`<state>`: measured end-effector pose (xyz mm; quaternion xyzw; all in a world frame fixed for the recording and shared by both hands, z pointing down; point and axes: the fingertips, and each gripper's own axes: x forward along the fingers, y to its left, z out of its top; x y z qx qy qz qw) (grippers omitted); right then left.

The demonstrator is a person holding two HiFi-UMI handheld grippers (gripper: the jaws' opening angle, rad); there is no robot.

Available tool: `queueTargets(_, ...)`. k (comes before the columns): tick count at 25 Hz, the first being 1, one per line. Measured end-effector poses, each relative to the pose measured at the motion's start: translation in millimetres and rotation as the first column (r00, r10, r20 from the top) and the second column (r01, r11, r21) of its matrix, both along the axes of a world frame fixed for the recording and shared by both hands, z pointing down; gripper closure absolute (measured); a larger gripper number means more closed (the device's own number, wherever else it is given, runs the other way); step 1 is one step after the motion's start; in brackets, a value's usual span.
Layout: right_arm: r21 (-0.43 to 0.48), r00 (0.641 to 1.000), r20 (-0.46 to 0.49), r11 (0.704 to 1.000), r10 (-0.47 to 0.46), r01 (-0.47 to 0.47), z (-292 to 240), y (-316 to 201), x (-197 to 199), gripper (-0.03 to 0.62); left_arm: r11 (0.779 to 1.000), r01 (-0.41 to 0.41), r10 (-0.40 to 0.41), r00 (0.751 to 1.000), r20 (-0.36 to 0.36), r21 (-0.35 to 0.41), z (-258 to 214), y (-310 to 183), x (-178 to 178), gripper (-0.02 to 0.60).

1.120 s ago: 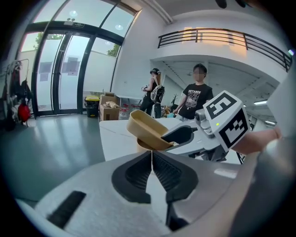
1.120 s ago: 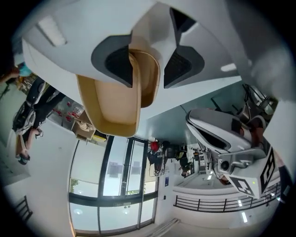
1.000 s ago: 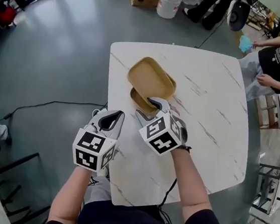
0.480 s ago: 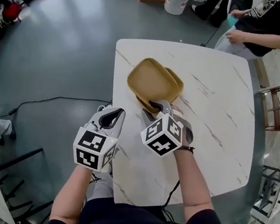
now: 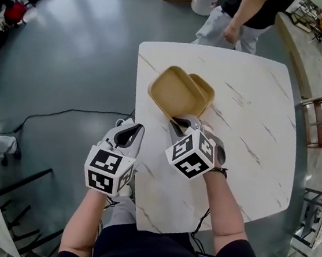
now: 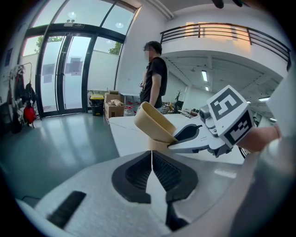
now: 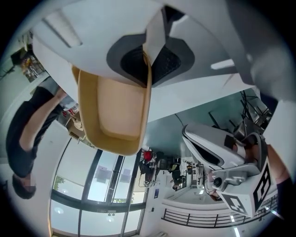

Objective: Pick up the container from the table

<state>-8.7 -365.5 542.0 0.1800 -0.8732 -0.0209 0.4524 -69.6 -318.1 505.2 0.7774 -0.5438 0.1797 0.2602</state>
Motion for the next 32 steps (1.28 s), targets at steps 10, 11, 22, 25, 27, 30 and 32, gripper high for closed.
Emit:
queueTargets(10,0.014,0.995,0.081,0.998,0.065,-0.066,-38.7,29.7,-10.1,0.574,1.000,0.004,-0.001,0.997,-0.075,0.031,-21.1,30.9,-17.7,0.581)
queueTargets(11,0.017,0.994,0.083,0.997,0.072,-0.073,-42.6,33.5,-10.3,0.574,0.999,0.002,0.001,0.997,-0.073,0.038,-24.4,34.8,-20.1,0.581)
queueTargets(22,0.066,0.990,0.104,0.992,0.099,-0.106,-86.0,96.3,-24.9,0.574,0.993,-0.034,0.044,0.995,-0.084,0.113,-58.4,89.4,-37.2,0.581)
queueTargets(25,0.070,0.988,0.114,0.991,0.105,-0.113,-91.8,112.3,-30.1,0.572,0.992,-0.023,0.036,0.994,-0.106,0.125,-62.4,102.4,-43.4,0.581)
queueTargets(27,0.061,0.985,0.130,0.991,0.112,-0.120,-95.9,123.9,-32.3,0.572,0.991,-0.020,0.036,0.992,-0.117,0.134,-67.2,111.2,-45.3,0.581)
queueTargets(30,0.048,0.982,0.144,0.991,0.121,-0.129,-102.1,144.0,-34.4,0.572,0.988,-0.027,0.045,0.993,-0.110,0.153,-75.3,125.8,-47.8,0.581)
queueTargets(32,0.056,0.981,0.152,0.990,0.119,-0.129,-107.9,157.2,-36.6,0.572,0.986,-0.032,0.050,0.993,-0.108,0.162,-79.0,136.0,-50.2,0.581)
